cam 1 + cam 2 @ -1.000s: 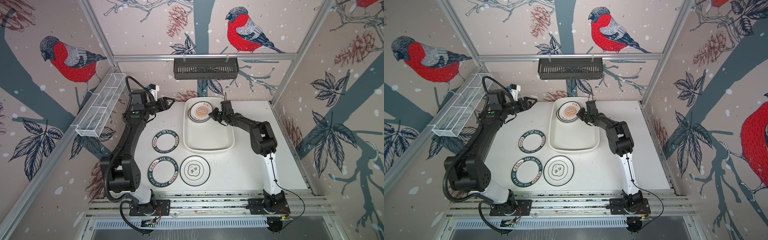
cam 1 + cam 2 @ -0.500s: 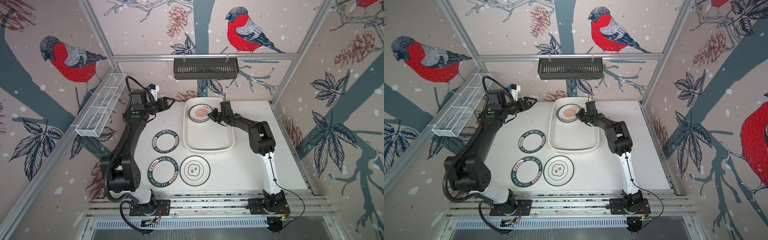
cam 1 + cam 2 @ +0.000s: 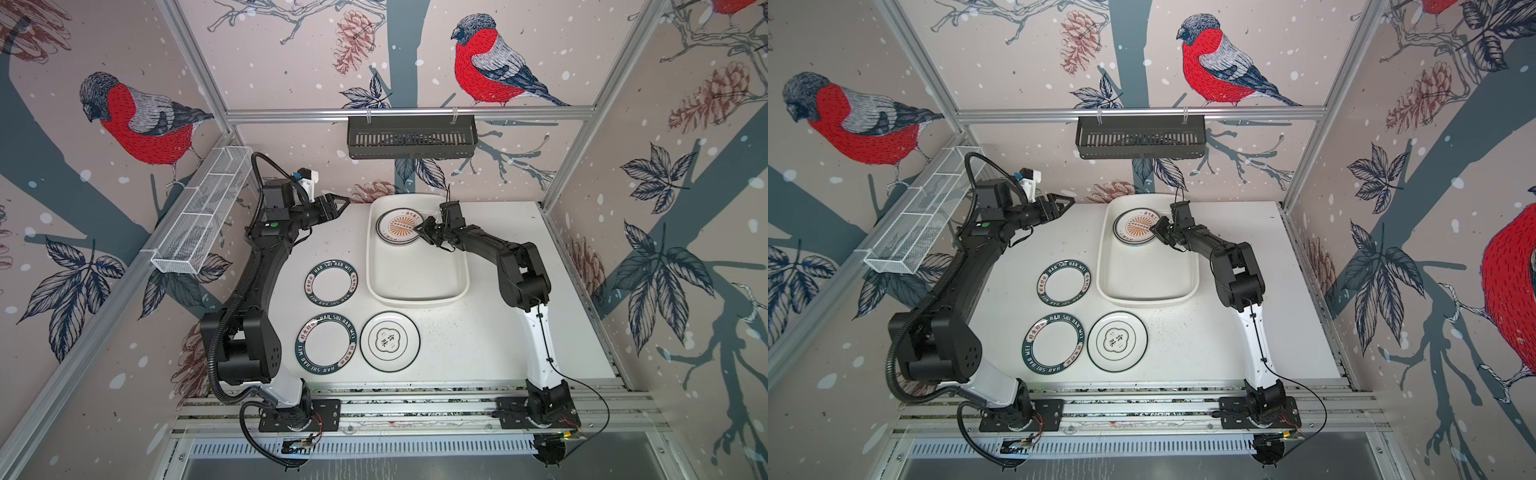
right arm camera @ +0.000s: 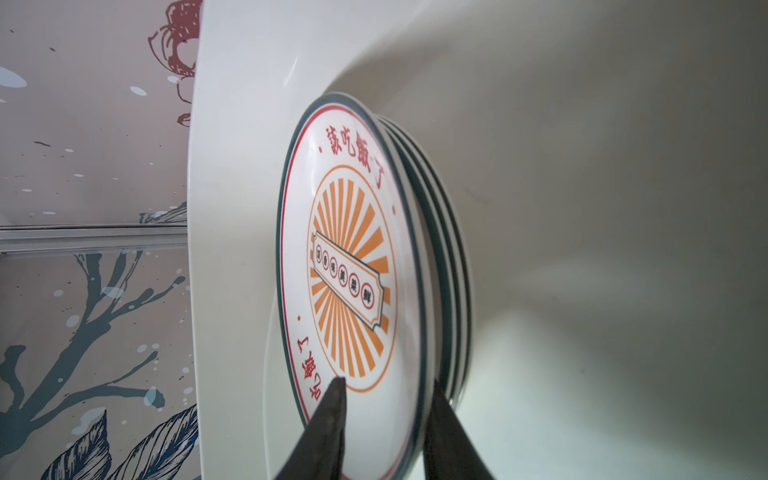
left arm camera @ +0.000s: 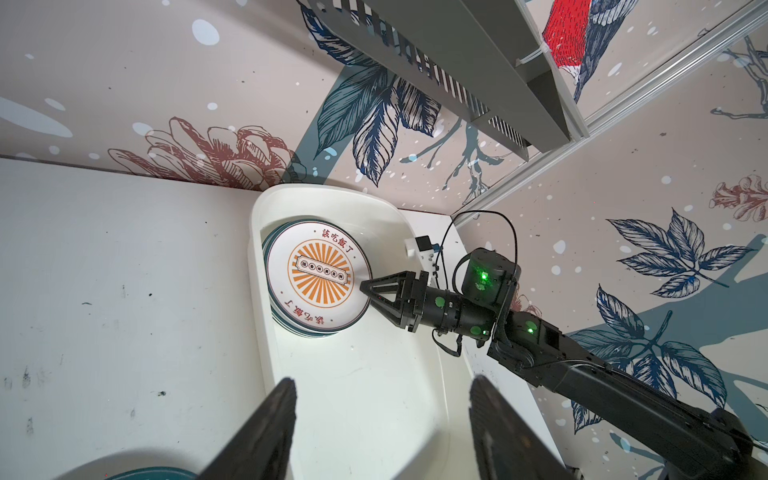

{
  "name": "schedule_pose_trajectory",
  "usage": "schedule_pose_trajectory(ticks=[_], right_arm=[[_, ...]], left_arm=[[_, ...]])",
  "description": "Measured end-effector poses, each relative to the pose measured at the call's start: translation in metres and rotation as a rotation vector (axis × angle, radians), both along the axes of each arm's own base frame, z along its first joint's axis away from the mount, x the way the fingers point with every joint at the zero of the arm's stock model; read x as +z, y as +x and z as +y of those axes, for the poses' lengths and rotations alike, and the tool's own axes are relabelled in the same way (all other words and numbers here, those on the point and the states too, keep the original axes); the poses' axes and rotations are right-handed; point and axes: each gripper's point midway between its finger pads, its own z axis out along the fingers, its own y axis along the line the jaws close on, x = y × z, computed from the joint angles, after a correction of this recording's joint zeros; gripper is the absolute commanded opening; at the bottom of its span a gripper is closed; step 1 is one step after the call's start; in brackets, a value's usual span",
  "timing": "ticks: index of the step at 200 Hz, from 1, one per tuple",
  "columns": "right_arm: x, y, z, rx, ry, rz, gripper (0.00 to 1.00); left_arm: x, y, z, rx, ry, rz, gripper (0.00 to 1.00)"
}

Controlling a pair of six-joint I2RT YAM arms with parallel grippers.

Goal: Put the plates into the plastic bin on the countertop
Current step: 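Release the orange sunburst plate onto the stack with the right gripper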

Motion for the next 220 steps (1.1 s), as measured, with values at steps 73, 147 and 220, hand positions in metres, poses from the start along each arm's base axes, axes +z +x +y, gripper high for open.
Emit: schedule_pose_trajectory(ticks=[73, 147, 220], right_arm=[[0.001, -0.002, 0.002, 0.018, -0.008, -0.004, 0.35], [0.009, -0.009, 0.0, 0.037, -0.032, -0.003, 0.37], [0.024, -0.016, -0.001, 0.052, -0.046, -0.024, 0.37]], left_arm=[[0.001, 0.0, 0.0, 0.0, 0.0, -0.004, 0.66], [0.001, 0.0, 0.0, 0.0, -0.002, -0.004, 0.67], [0.007, 0.001, 0.0, -0.003, -0.001, -0.02, 0.71]])
